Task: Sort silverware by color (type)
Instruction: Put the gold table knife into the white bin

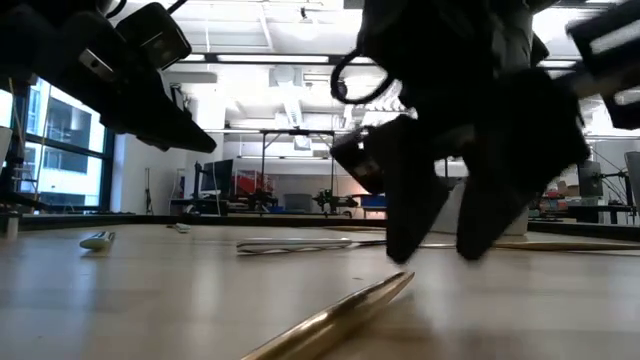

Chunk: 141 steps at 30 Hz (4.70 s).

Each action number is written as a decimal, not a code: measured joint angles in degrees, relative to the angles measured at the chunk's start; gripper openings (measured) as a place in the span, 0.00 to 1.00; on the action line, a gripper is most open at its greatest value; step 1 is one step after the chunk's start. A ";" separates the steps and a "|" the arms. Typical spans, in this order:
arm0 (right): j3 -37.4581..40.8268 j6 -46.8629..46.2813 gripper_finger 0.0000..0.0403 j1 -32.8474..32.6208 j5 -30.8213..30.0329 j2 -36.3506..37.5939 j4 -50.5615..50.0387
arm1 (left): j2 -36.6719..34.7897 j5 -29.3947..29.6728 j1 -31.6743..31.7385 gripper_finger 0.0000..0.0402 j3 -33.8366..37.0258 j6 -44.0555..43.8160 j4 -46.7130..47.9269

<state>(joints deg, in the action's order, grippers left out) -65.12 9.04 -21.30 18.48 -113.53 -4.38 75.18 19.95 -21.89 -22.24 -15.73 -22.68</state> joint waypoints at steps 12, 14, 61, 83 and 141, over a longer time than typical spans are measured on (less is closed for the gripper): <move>-0.13 -1.12 0.25 0.33 -2.15 -3.46 4.24 | 0.00 0.12 0.57 0.00 0.00 0.96 -0.17; -0.16 -1.49 0.18 0.44 -2.23 -3.48 3.89 | 0.00 0.17 0.57 0.00 0.00 1.03 -0.20; 1.46 -16.73 0.18 2.67 -23.04 1.13 -2.76 | 16.39 -8.72 -1.96 0.20 -18.97 1.27 11.73; 24.57 -13.81 0.03 9.87 -25.83 8.62 37.40 | 16.41 -14.89 0.90 0.33 -20.28 -19.11 17.23; 24.33 -1.52 0.03 23.69 -29.26 34.11 25.13 | 35.08 -17.76 -0.80 0.02 -42.10 -27.61 45.29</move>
<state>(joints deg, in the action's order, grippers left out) -40.80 7.52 2.39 -10.78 -79.42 20.75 110.26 2.19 -22.70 -64.34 -43.33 22.62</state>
